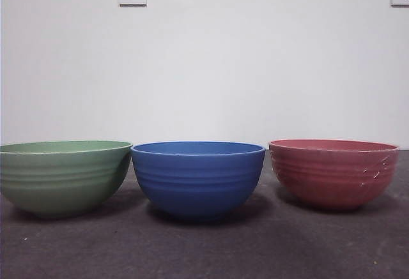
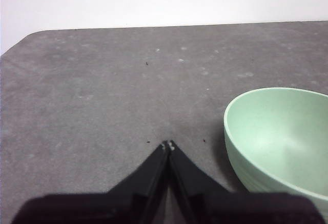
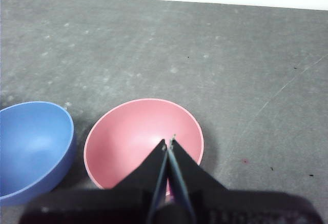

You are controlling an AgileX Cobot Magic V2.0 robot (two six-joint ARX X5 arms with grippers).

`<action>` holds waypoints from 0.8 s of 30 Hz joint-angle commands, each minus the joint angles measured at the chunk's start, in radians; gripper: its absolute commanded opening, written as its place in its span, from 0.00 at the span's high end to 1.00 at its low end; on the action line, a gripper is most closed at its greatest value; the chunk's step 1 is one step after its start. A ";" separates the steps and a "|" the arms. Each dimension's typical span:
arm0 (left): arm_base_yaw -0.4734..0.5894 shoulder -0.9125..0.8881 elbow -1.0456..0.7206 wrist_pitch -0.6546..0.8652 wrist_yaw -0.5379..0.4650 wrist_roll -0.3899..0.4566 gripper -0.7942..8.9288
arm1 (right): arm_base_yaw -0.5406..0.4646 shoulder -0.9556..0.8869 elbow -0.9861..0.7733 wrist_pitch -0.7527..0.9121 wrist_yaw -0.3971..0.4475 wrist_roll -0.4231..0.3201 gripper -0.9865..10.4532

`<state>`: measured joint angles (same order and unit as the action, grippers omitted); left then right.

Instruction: Pick up the green bowl on the top,put the green bowl on the left,pick up the red bowl in the middle,put the red bowl on the right

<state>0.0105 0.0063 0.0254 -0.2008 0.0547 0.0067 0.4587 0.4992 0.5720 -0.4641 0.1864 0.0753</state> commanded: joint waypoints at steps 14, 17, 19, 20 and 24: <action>0.004 0.000 -0.010 -0.013 0.000 -0.007 0.92 | -0.090 -0.281 -0.100 -0.020 -0.035 -0.051 0.93; 0.003 0.000 -0.010 -0.013 0.001 -0.007 0.92 | -0.172 -0.431 -0.220 0.036 -0.121 -0.064 0.93; 0.003 0.000 -0.010 -0.013 0.001 -0.007 0.92 | -0.214 -0.497 -0.289 0.066 -0.176 -0.085 0.93; 0.003 0.000 -0.010 -0.013 0.000 -0.007 0.92 | -0.229 -0.496 -0.320 0.095 -0.215 -0.094 0.93; 0.003 0.000 -0.010 -0.013 0.000 -0.007 0.92 | -0.269 -0.494 -0.412 0.186 -0.305 -0.122 0.93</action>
<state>0.0105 0.0063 0.0250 -0.2008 0.0532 0.0067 0.1932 0.0086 0.1757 -0.3046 -0.1081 -0.0242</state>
